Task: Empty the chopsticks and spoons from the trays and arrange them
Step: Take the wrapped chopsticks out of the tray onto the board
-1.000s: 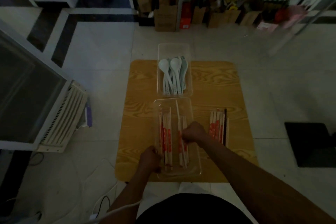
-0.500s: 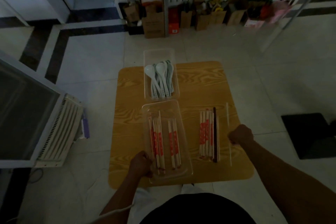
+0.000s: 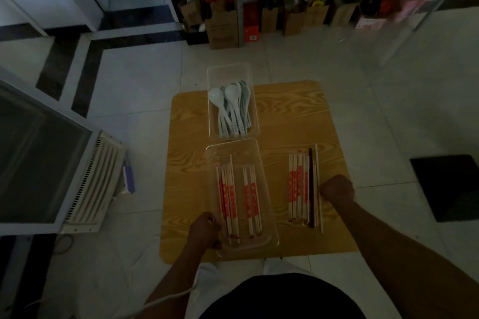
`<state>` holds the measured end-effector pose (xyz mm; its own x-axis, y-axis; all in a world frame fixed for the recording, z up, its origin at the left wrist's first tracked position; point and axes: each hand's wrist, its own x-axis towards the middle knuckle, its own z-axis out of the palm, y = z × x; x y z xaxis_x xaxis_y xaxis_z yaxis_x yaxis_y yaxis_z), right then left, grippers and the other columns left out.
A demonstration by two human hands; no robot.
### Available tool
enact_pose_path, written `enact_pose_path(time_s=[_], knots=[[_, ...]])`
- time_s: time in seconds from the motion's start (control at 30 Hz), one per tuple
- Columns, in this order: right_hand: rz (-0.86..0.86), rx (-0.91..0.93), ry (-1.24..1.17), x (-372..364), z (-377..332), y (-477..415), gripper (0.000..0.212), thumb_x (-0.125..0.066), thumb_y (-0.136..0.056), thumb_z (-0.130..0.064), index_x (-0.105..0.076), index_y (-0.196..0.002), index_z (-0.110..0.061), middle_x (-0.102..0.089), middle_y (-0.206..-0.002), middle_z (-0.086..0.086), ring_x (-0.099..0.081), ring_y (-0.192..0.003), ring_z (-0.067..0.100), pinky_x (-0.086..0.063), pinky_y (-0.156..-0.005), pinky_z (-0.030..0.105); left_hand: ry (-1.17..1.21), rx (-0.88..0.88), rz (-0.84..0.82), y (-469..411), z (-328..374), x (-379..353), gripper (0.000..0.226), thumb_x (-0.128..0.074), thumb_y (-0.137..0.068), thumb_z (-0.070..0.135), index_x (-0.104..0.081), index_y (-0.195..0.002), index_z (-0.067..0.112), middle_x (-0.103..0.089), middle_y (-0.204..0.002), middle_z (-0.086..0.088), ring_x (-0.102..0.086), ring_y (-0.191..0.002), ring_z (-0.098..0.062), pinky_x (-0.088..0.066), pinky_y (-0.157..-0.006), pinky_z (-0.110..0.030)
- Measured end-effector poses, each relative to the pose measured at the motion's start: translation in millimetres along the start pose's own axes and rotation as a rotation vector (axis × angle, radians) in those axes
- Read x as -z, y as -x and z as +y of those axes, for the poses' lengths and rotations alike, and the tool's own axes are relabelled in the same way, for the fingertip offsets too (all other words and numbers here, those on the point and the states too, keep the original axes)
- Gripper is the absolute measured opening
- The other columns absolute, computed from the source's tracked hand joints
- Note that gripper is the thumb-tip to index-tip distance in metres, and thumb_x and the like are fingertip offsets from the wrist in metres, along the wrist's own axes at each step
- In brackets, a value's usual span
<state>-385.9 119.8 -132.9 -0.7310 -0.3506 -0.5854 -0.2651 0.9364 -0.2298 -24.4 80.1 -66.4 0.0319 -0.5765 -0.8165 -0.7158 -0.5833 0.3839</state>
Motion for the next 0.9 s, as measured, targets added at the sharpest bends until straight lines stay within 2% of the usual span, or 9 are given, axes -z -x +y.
enact_pose_path(time_s=[0.1,0.2,0.4,0.5,0.6,0.63,0.7,0.77,0.9], knots=[[0.016,-0.013,0.003,-3.7,-1.2,-0.8,0.02,-0.063,-0.084,-0.014,-0.071,-0.091,0.003,-0.072,-0.097,0.019,-0.07,-0.088,0.032,-0.059,-0.075,0.039,0.024,0.001,-0.007,0.3,-0.4,0.3,0.009,-0.061,-0.091,0.011,-0.052,-0.09,0.011,-0.064,-0.081,-0.018,-0.067,-0.056,-0.032,-0.06,-0.063,-0.048],[0.019,-0.011,0.002,-3.8,0.6,-0.2,0.02,-0.063,-0.082,-0.016,-0.071,-0.09,0.001,-0.072,-0.094,0.018,-0.07,-0.085,0.031,-0.059,-0.075,0.038,-0.001,-0.001,-0.014,0.3,-1.9,2.3,0.01,-0.062,-0.091,0.01,-0.052,-0.092,0.01,-0.065,-0.087,-0.02,-0.069,-0.06,-0.032,-0.06,-0.059,-0.045],[0.061,0.034,0.017,13.4,-14.3,17.5,0.019,-0.06,-0.087,-0.013,-0.068,-0.093,0.003,-0.07,-0.099,0.02,-0.068,-0.089,0.033,-0.058,-0.073,0.036,-0.028,-0.012,-0.021,1.0,-2.1,3.9,0.011,-0.057,-0.093,0.008,-0.051,-0.086,0.014,-0.065,-0.092,-0.02,-0.067,-0.051,-0.025,-0.057,-0.048,-0.034],[0.098,0.129,-0.022,22.2,-44.0,33.4,0.026,-0.063,-0.089,-0.02,-0.068,-0.094,0.005,-0.069,-0.099,0.02,-0.067,-0.091,0.036,-0.053,-0.071,0.035,-0.016,-0.018,-0.013,-0.4,-3.3,3.7,0.01,-0.057,-0.093,0.008,-0.052,-0.086,0.012,-0.063,-0.093,-0.019,-0.068,-0.054,-0.027,-0.058,-0.049,-0.035],[0.172,0.344,-0.004,23.0,-85.0,62.7,0.036,-0.054,-0.095,-0.027,-0.071,-0.089,0.004,-0.07,-0.09,0.019,-0.068,-0.084,0.035,-0.051,-0.068,0.034,-0.035,-0.023,-0.017,0.5,-4.0,3.2,0.01,-0.058,-0.092,0.008,-0.051,-0.087,0.012,-0.062,-0.089,-0.013,-0.066,-0.046,-0.019,-0.054,-0.043,-0.029],[0.181,0.442,0.007,18.6,-96.9,72.1,0.039,-0.052,-0.096,-0.027,-0.071,-0.083,0.003,-0.069,-0.082,0.017,-0.067,-0.078,0.033,-0.05,-0.067,0.034,-0.042,-0.027,-0.02,0.3,-4.7,3.0,0.008,-0.058,-0.092,0.008,-0.052,-0.089,0.012,-0.062,-0.089,-0.013,-0.067,-0.048,-0.019,-0.054,-0.044,-0.029],[0.139,0.594,0.011,5.8,-116.9,92.5,0.039,-0.051,-0.097,-0.026,-0.069,-0.073,0.0,-0.065,-0.071,0.012,-0.064,-0.069,0.028,-0.044,-0.061,0.031,-0.05,-0.028,-0.022,-0.6,-4.8,3.3,0.01,-0.062,-0.09,0.009,-0.053,-0.093,0.011,-0.064,-0.094,-0.014,-0.071,-0.068,-0.028,-0.06,-0.06,-0.037],[0.056,0.684,0.023,-12.7,-131.6,112.0,0.034,-0.055,-0.095,-0.026,-0.07,-0.075,-0.004,-0.066,-0.072,0.011,-0.064,-0.068,0.024,-0.045,-0.06,0.031,-0.055,-0.043,-0.027,-3.3,-7.0,2.5,0.017,-0.065,-0.087,0.01,-0.054,-0.1,0.008,-0.065,-0.097,-0.015,-0.07,-0.083,-0.033,-0.06,-0.072,-0.044],[-0.127,0.693,0.147,-63.6,-133.8,142.2,0.026,-0.063,-0.09,-0.025,-0.073,-0.078,-0.004,-0.071,-0.078,0.013,-0.068,-0.075,0.025,-0.04,-0.06,0.027,-0.034,-0.07,-0.021,-3.8,-10.6,2.0,0.026,-0.069,-0.084,0.014,-0.056,-0.106,0.006,-0.066,-0.102,-0.017,-0.069,-0.089,-0.033,-0.058,-0.077,-0.044]])
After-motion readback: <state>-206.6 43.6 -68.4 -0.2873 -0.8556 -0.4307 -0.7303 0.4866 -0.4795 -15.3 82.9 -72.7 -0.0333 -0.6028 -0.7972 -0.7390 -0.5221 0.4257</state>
